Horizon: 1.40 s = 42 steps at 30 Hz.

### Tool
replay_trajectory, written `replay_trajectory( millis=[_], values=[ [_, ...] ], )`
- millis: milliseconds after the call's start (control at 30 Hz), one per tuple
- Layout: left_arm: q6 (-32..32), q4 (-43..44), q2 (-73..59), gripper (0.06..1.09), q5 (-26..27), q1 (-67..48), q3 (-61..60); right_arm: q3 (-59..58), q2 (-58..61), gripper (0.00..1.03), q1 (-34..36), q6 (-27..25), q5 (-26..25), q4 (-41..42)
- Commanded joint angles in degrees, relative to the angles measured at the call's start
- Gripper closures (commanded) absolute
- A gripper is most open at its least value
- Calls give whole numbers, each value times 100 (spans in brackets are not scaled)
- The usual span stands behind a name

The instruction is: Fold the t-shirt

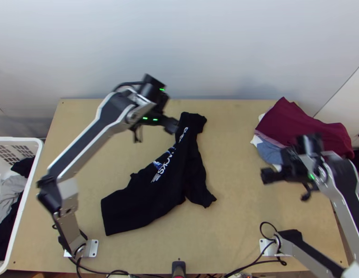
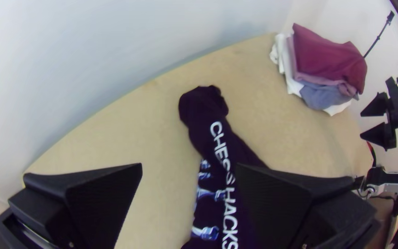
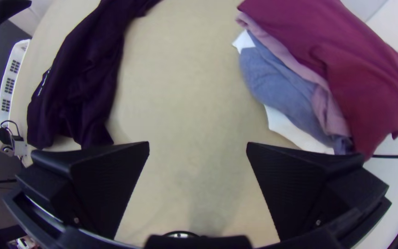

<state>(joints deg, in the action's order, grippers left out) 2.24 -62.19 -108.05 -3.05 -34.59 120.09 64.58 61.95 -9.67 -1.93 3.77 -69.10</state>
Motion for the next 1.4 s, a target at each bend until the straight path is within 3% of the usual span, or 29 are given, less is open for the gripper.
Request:
replay_trajectory(
  millis=[0,333,567,667,1300,1367],
  values=[
    [-338,-346,856,11,129,822,-1128,881,1776,9,-791,88,265,696],
    [-426,-276,1638,11,85,1508,-2280,2894,4598,10,-1380,167,1064,1355],
    [-356,-109,1910,11,-20,1719,-2877,3878,5767,20,-1476,220,1636,1522],
    [-330,-109,2033,11,-55,1798,-3018,4054,6048,26,-1423,220,1776,1663],
    [-330,-47,2288,11,-275,1956,-3431,4414,6575,26,-1837,475,2022,1760],
    [-330,-38,2288,11,-275,1956,-3431,4379,6575,31,-1880,466,2022,1768]
  ],
)
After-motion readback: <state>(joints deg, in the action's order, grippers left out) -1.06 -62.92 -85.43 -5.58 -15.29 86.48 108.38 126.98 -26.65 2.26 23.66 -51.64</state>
